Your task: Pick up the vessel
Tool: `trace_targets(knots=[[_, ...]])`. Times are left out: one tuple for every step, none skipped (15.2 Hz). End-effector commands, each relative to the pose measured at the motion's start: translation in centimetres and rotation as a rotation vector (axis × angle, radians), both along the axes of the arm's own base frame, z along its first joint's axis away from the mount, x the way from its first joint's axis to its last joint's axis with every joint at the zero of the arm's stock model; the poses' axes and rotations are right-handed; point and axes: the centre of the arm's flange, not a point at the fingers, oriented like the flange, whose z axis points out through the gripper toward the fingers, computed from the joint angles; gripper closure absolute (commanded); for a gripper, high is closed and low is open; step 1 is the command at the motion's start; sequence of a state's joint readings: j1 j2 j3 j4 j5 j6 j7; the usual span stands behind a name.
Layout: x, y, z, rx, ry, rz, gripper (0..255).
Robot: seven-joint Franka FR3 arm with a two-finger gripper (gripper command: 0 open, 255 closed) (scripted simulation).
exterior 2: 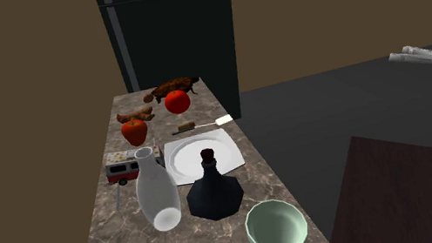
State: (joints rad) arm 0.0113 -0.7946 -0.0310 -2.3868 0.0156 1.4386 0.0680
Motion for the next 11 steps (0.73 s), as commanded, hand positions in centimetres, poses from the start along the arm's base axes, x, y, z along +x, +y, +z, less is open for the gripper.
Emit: trace_targets(knots=[[0.0, 0.0, 0.0, 0.000, 0.000, 0.000, 0], [0.8, 0.0, -1.0, 0.000, -0.004, 0.001, 0], [1.6, 0.1, -2.0, 0.000, -0.008, 0.001, 0], [2.3, 0.1, -3.0, 0.000, -0.012, 0.002, 0], [3.1, 0.2, -4.0, 0.000, -0.016, 0.002, 0], [3.9, 0.2, -5.0, 0.000, -0.020, 0.003, 0], [4.7, 0.3, -6.0, 0.001, -0.023, 0.004, 0], [5.5, 0.3, -7.0, 0.001, -0.027, 0.004, 0], [6.3, 0.4, -8.0, 0.001, -0.031, 0.005, 0], [7.1, 0.4, -9.0, 0.001, -0.035, 0.006, 0], [8.0, 0.5, -10.0, 0.001, -0.039, 0.006, 0]])
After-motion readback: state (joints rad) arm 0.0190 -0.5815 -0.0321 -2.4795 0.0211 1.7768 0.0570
